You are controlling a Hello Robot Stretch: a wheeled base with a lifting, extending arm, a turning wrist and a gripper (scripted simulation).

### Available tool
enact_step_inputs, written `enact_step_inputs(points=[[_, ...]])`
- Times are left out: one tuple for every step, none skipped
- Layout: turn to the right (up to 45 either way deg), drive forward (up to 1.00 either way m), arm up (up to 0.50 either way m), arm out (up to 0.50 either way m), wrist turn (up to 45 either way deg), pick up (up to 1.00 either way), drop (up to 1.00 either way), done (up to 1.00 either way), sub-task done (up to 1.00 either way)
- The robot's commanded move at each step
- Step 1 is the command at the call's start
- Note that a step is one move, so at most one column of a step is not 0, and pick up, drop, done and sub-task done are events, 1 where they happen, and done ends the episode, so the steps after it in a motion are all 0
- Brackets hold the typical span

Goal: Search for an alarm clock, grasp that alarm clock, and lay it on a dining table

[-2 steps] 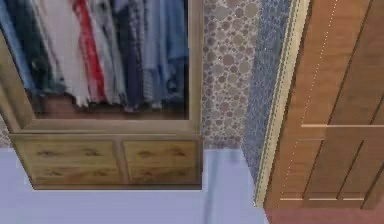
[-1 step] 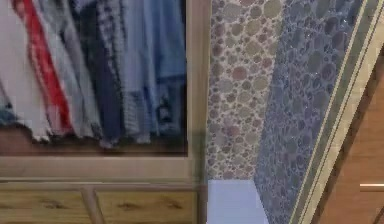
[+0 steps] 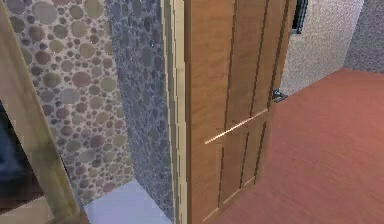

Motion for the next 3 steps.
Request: enact_step_inputs(points=[[0.0, 0.1, 0.0, 0.0, 0.0, 0.0, 0.0, 0.0, 0.0], [24.0, 0.0, 0.0, 0.0, 0.0, 0.0, 0.0, 0.0, 0.0], [0.0, 0.3, 0.0, 0.0, 0.0, 0.0, 0.0, 0.0, 0.0]])
